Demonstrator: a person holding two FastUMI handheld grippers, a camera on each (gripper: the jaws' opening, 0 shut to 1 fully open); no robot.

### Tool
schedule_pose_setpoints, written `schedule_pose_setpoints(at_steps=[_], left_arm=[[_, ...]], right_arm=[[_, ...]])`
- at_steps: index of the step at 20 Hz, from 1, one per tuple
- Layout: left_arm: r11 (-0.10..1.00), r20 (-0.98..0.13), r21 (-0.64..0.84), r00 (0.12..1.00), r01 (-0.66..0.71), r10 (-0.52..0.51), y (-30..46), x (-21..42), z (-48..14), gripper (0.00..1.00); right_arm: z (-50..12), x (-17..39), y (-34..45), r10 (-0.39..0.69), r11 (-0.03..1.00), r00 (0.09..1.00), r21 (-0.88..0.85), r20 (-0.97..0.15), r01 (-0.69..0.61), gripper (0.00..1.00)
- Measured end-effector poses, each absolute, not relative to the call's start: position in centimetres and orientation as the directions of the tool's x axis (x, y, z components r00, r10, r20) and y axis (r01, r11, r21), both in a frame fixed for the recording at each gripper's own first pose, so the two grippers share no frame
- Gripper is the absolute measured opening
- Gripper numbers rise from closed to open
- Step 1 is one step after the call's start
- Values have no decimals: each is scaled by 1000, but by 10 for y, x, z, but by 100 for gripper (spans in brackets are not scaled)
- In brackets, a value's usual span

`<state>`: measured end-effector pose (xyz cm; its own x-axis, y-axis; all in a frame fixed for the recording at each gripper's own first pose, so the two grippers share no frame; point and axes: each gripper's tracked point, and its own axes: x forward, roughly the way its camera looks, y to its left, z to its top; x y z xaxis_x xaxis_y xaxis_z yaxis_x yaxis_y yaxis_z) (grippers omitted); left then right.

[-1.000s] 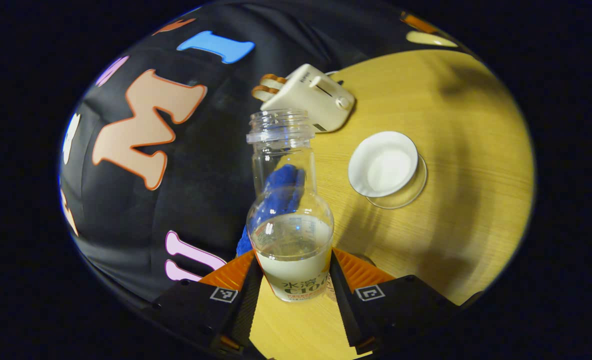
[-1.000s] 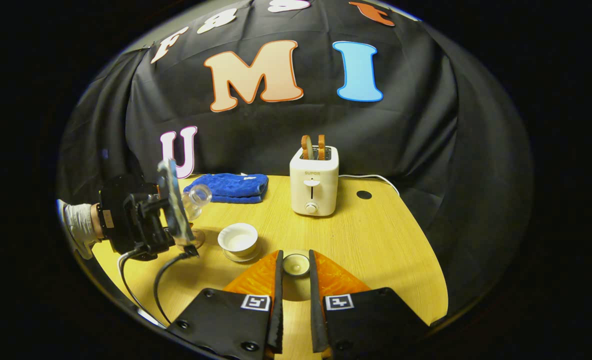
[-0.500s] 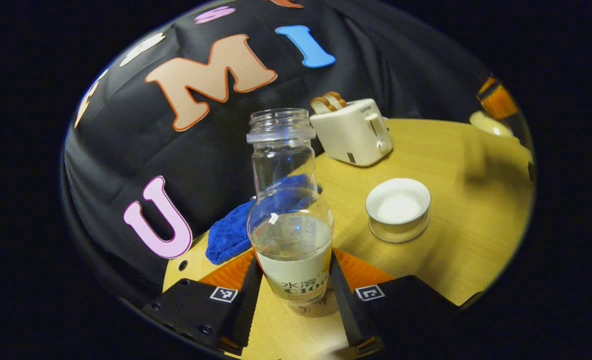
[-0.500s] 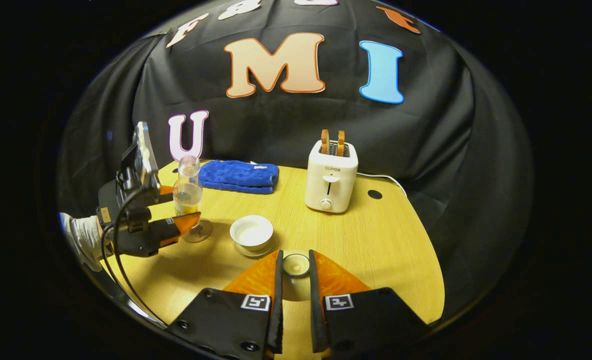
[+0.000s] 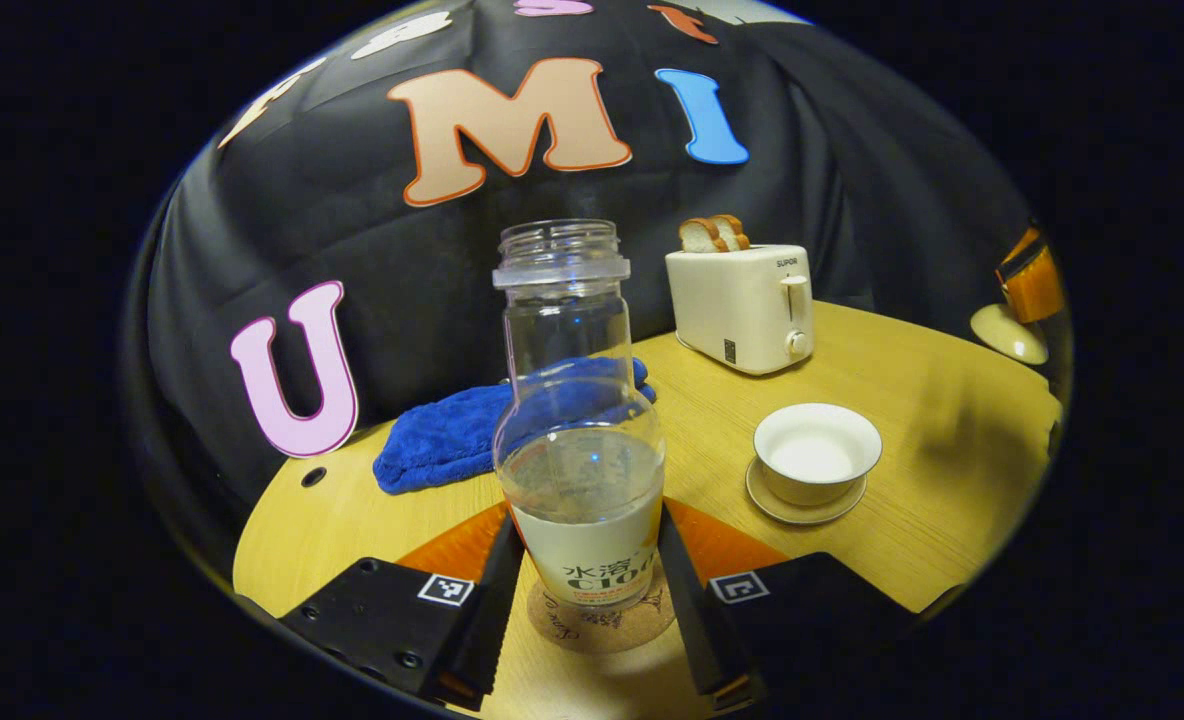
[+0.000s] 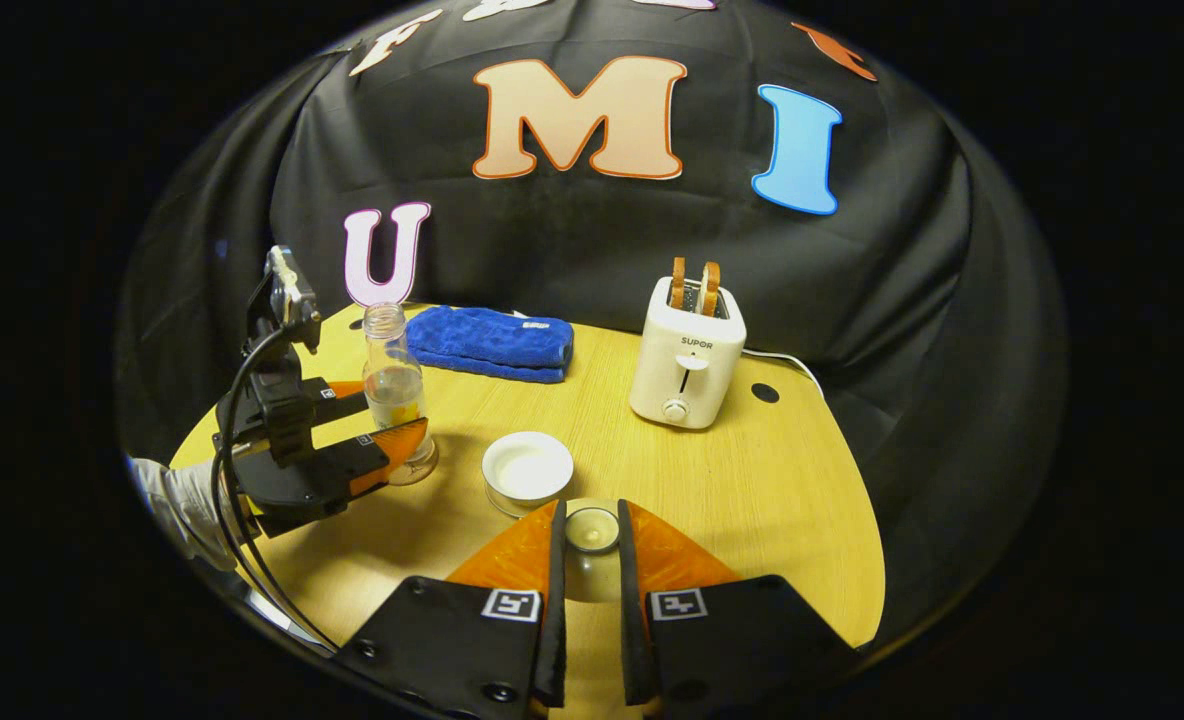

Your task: Open the teacup lid with one hand, grasp the water bottle and pour water into the teacup with the other hand; after pouring, place the water bottle on the coaster and then close the teacup lid.

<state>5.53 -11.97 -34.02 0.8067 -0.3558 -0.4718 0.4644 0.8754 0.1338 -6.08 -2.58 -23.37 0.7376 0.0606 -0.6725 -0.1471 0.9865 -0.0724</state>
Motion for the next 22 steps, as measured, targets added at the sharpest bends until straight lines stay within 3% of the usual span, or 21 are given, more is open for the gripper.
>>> schedule_pose_setpoints(at_steps=[19,21,22], left_arm=[[903,-503,76,798,423,-331,-109,48,-352,78],[907,-499,68,801,416,-330,-106,45,-348,86],[910,-486,64,809,409,-330,-105,43,-345,100]], right_arm=[[-232,-46,13,110,980,741,-52,-663,-192,28],[-235,-39,17,119,980,744,-40,-657,-193,26],[-236,-34,20,126,981,747,-29,-653,-192,26]])
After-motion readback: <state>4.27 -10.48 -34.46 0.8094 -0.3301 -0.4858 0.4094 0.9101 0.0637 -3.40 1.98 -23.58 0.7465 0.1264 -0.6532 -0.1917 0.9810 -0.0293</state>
